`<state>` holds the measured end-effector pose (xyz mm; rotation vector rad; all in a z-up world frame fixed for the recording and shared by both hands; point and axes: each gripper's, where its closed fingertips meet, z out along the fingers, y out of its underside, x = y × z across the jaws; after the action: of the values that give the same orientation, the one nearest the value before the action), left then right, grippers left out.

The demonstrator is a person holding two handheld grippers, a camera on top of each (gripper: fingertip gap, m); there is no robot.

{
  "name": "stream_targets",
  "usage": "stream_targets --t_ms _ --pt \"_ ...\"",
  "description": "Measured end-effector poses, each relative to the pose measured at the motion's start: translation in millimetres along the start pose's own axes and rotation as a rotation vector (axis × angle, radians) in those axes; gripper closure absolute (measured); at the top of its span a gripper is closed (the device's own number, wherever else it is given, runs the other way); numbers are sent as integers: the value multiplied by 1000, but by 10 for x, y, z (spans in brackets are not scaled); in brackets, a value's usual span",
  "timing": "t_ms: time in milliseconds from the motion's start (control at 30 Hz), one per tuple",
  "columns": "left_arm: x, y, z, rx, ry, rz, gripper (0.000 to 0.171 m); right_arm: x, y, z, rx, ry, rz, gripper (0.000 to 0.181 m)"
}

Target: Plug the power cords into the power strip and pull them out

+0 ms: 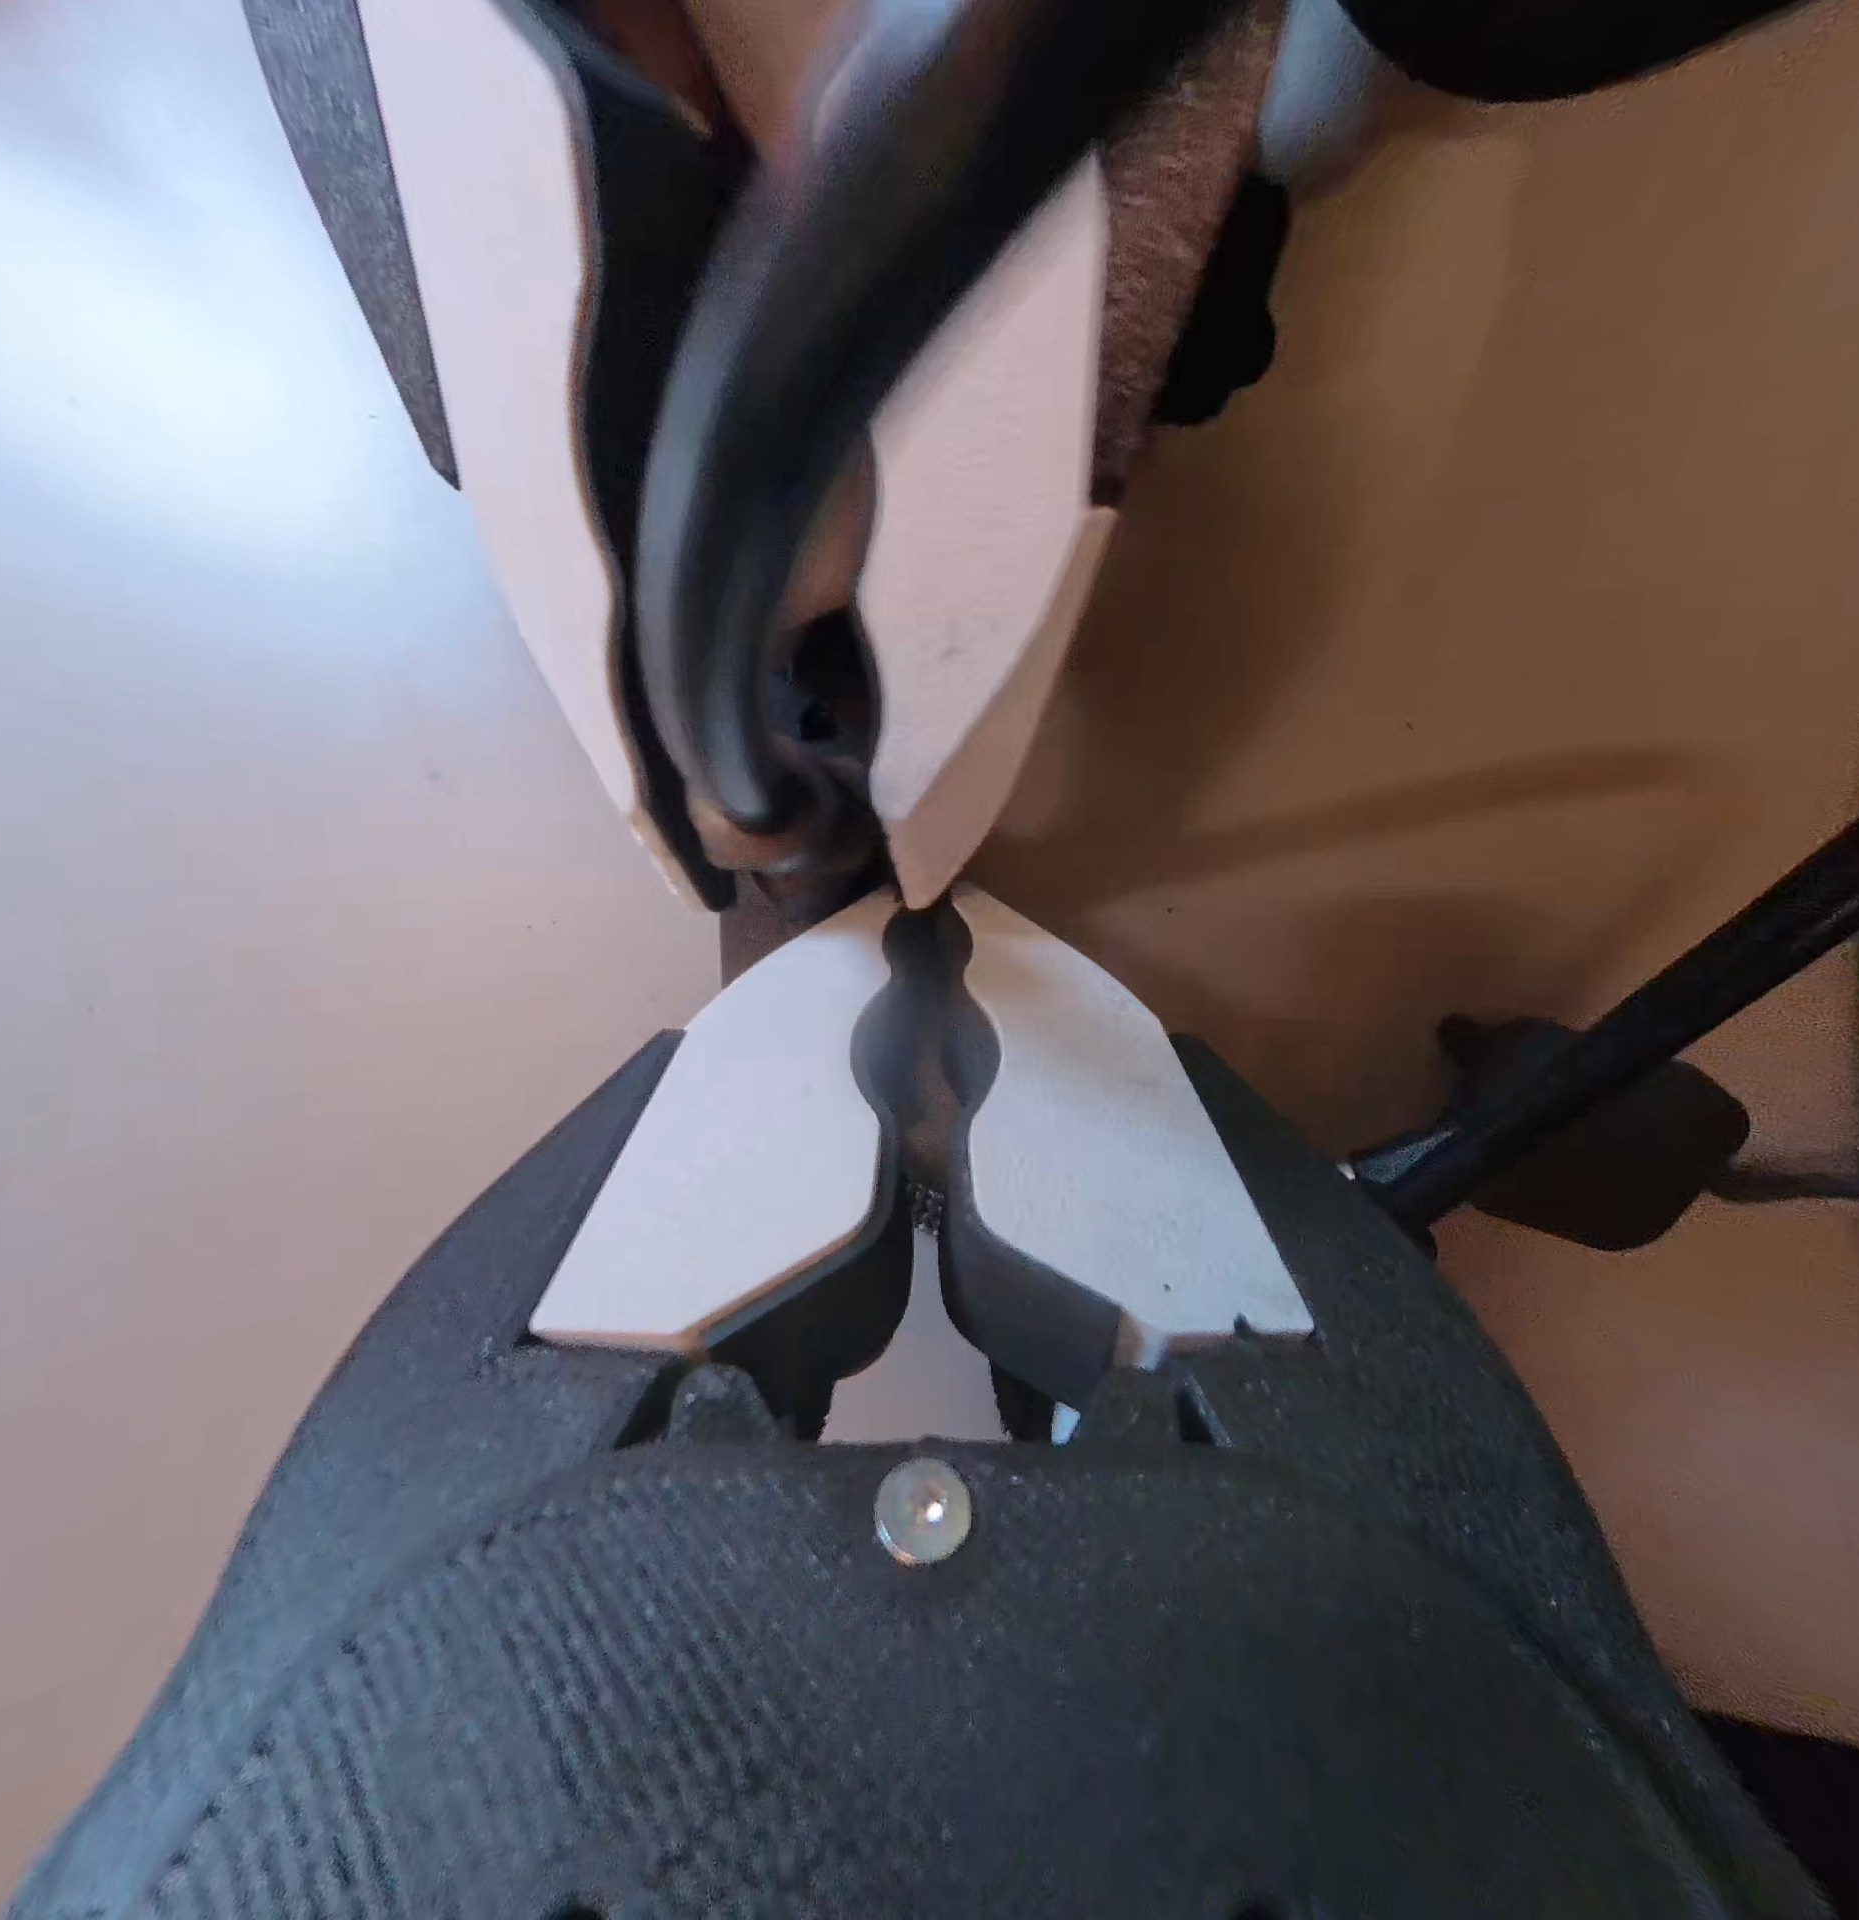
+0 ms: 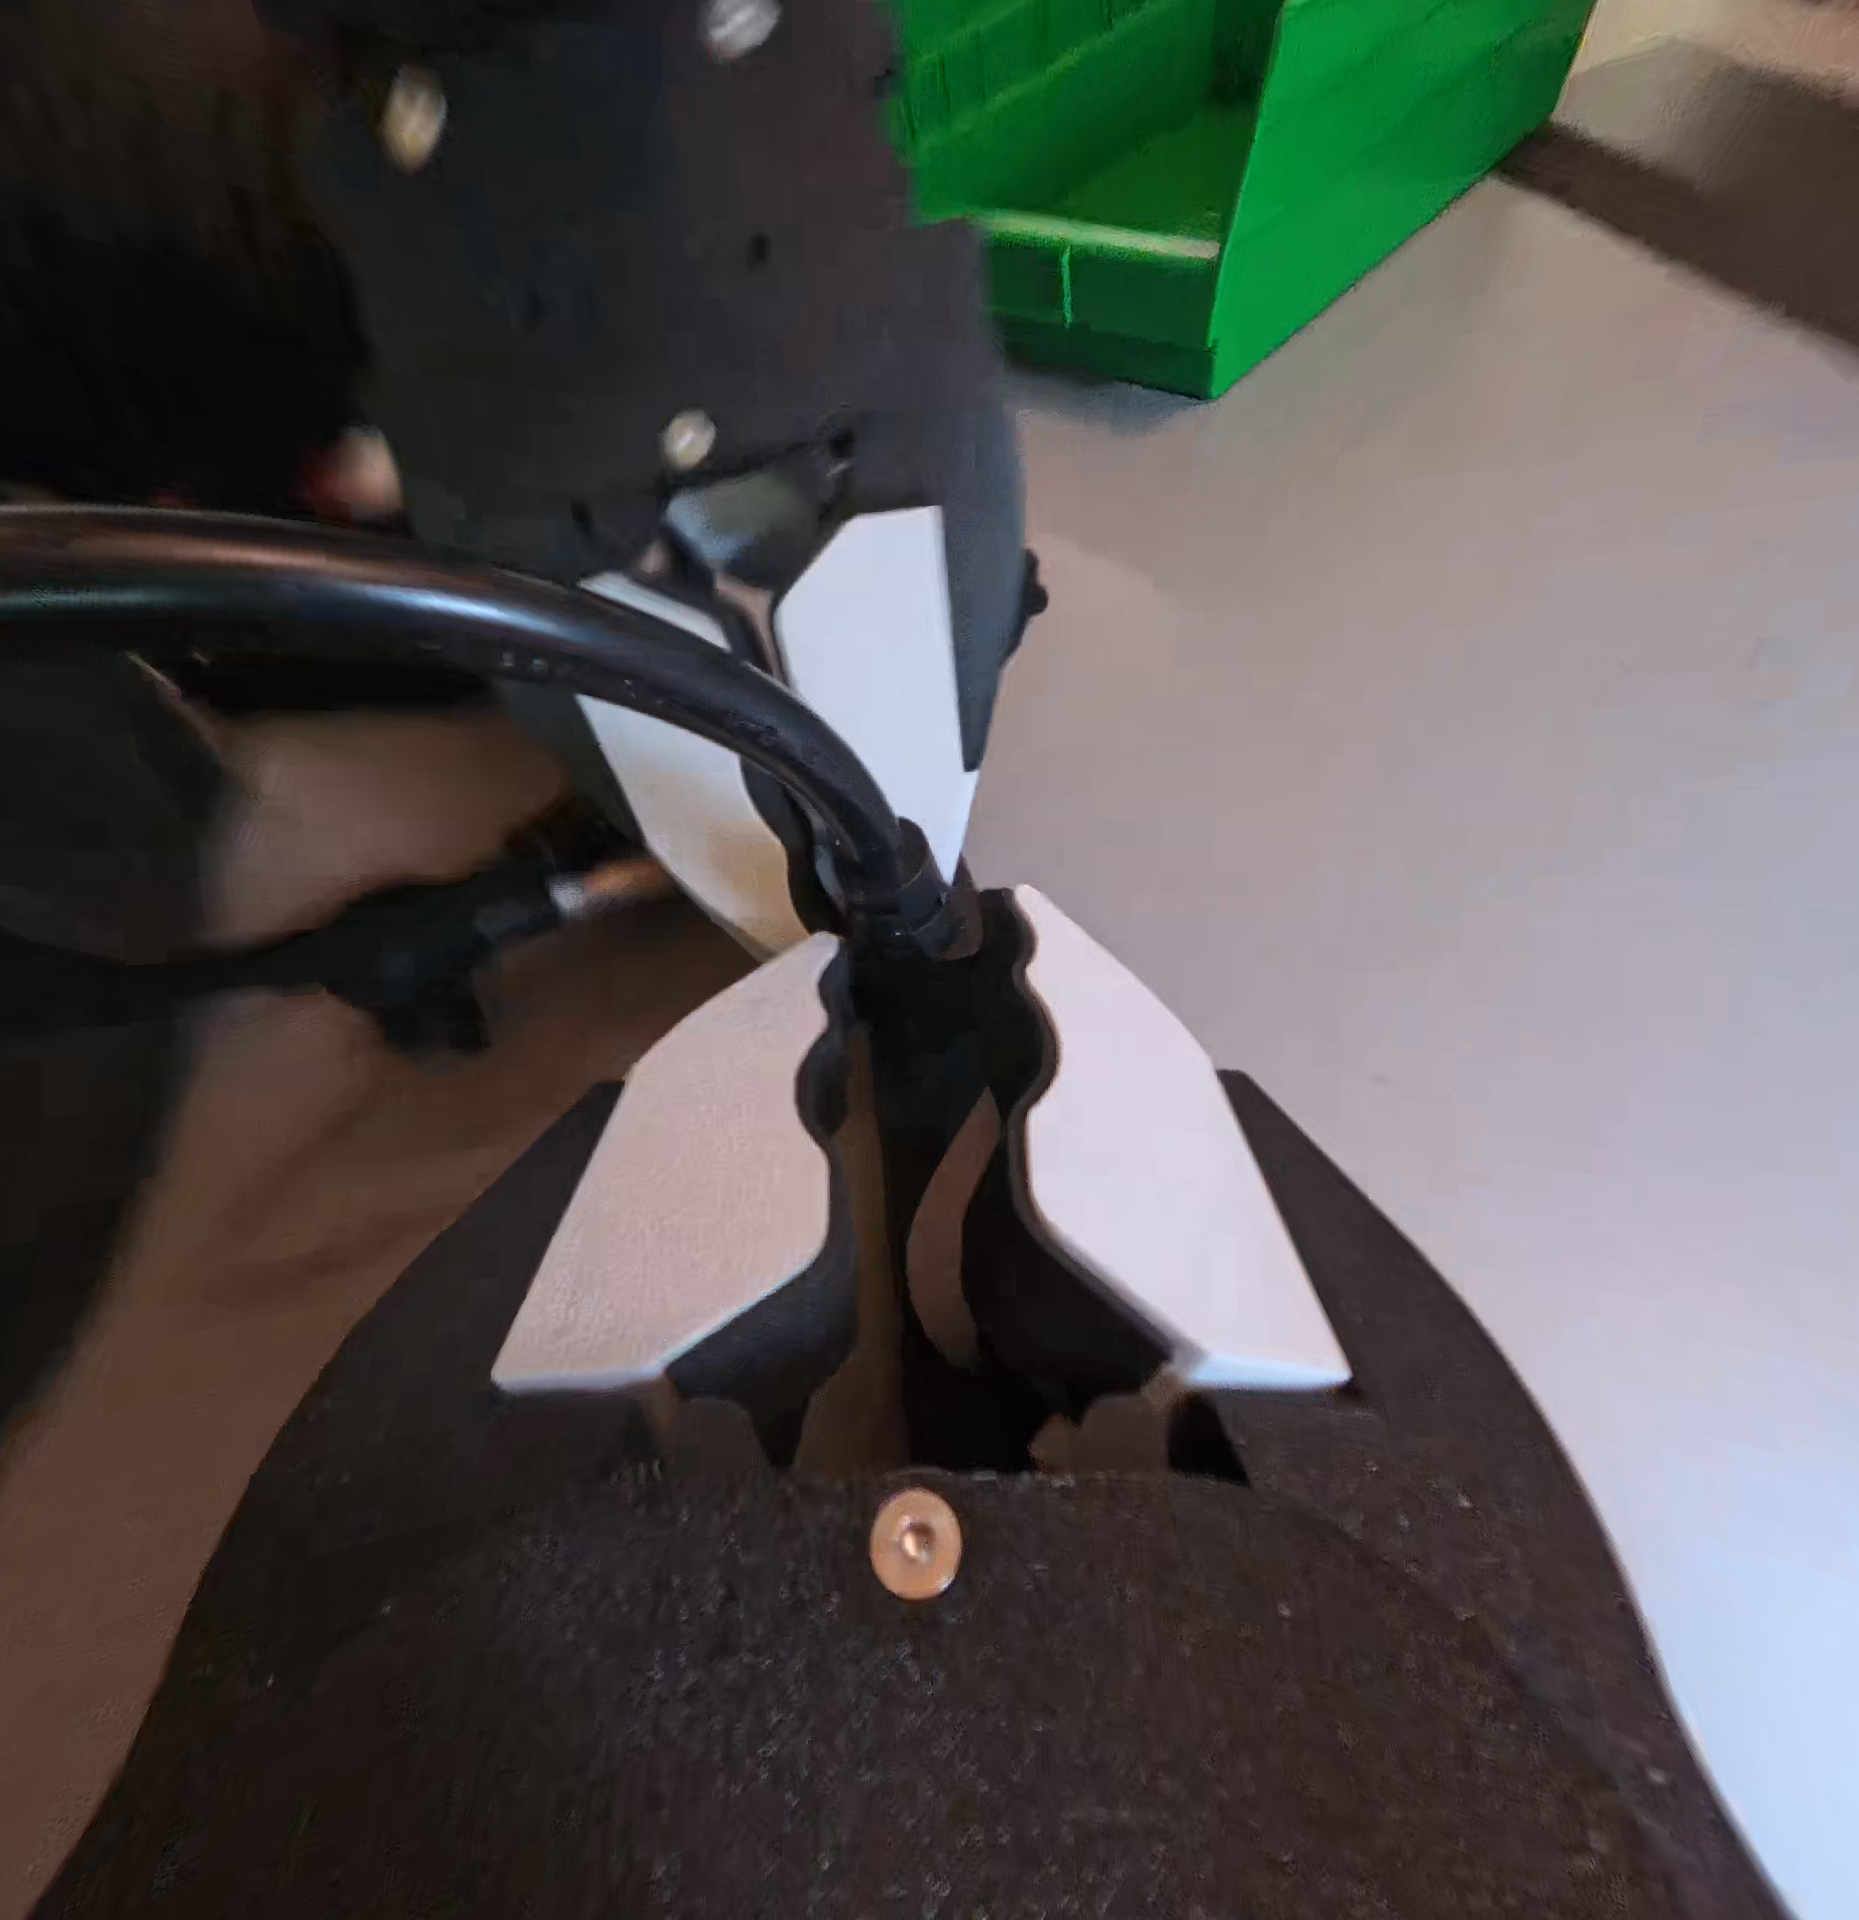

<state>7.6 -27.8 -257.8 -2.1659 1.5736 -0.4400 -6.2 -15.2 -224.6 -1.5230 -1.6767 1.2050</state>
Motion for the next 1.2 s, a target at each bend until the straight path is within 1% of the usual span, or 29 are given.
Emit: stream_targets --t_ms 33,67,133,233,300,367,400,433,467,533,667,767,867,933,1000,1100,1133,1167,1200 --pt "-10 0 2 2 -5 11 170 -8 16 -24 -41 55 -115 155" --pt "-35 -2 5 14 -15 2 170 -22 13 -37 -28 49 -112 156" --pt "-47 -11 13 40 -11 -27 170 0 16 -50 14 11 -48 156" --pt "-95 -17 19 49 -55 -25 171 132 45 -55 -10 18 21 153" --pt "-114 -13 -2 72 -45 -56 171 131 41 -59 -19 16 21 154" --pt "-121 -36 -41 121 -17 -95 152 82 48 -70 -23 -8 3 153" --pt "-140 -41 -53 136 -16 -98 145 71 49 -77 -18 -21 12 153" --pt "-153 -41 -55 139 -18 -86 146 69 46 -78 -13 -27 17 153" --pt "-133 -34 -44 126 -1 -68 150 69 43 -77 -13 -31 20 153" --pt "-145 -3 -10 71 3 -29 154 52 38 -76 -17 -47 14 152" --pt "-159 -34 11 4 41 29 169 52 58 -74 -43 -27 -32 153" --pt "-147 -37 19 -64 37 108 170 47 64 -82 -49 -26 -39 154" --pt "-145 -30 18 -95 41 126 171 49 45 -72 -37 16 -17 156" --pt "-144 -16 6 -102 48 131 171 44 10 -56 9 12 66 157" --pt "-151 -9 5 -87 46 125 171 54 -10 -49 51 -21 188 158" --pt "-193 -6 19 -89 24 142 171 141 -3 -59 89 -18 297 158" --pt "-59 30 71 -112 104 137 170 183 0 -53 89 21 279 156" --pt "194 57 182 -112 208 120 171 180 -99 -48 116 59 210 160" --pt "276 17 263 -64 198 148 171 152 -245 -107 142 115 46 160"
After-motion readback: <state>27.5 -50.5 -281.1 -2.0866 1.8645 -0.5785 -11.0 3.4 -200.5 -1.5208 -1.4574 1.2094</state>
